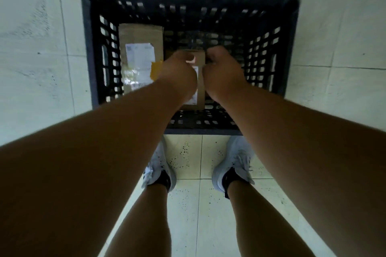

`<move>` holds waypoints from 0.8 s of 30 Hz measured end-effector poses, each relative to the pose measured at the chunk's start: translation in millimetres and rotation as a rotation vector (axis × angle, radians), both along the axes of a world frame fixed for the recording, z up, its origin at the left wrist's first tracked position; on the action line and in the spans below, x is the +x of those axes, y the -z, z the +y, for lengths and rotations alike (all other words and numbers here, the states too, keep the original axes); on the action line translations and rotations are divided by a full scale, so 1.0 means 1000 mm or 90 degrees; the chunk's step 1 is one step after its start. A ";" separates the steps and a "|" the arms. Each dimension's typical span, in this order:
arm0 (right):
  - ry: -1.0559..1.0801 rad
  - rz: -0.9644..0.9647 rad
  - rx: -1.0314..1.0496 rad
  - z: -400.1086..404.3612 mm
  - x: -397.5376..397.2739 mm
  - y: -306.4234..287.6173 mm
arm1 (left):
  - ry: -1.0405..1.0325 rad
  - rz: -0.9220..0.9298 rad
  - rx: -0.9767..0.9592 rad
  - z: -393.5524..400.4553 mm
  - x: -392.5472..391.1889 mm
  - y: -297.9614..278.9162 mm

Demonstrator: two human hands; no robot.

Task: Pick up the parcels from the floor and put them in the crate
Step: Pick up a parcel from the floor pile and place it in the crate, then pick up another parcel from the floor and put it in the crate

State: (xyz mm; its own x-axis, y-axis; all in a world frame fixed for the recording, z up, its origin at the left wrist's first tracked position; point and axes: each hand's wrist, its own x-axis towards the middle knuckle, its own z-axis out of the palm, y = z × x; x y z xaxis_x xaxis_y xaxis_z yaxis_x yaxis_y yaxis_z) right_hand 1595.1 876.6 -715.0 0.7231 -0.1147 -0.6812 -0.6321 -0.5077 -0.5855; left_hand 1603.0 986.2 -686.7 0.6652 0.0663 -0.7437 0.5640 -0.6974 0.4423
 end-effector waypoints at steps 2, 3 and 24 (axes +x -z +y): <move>0.008 -0.070 -0.038 -0.005 0.009 -0.051 | 0.004 -0.077 -0.037 -0.009 0.005 -0.053; 0.016 -0.099 -0.049 -0.008 0.013 -0.080 | 0.023 -0.123 -0.042 -0.015 0.008 -0.087; 0.115 -0.559 -0.263 -0.157 -0.023 -0.662 | 0.156 -0.544 -0.084 -0.107 -0.003 -0.629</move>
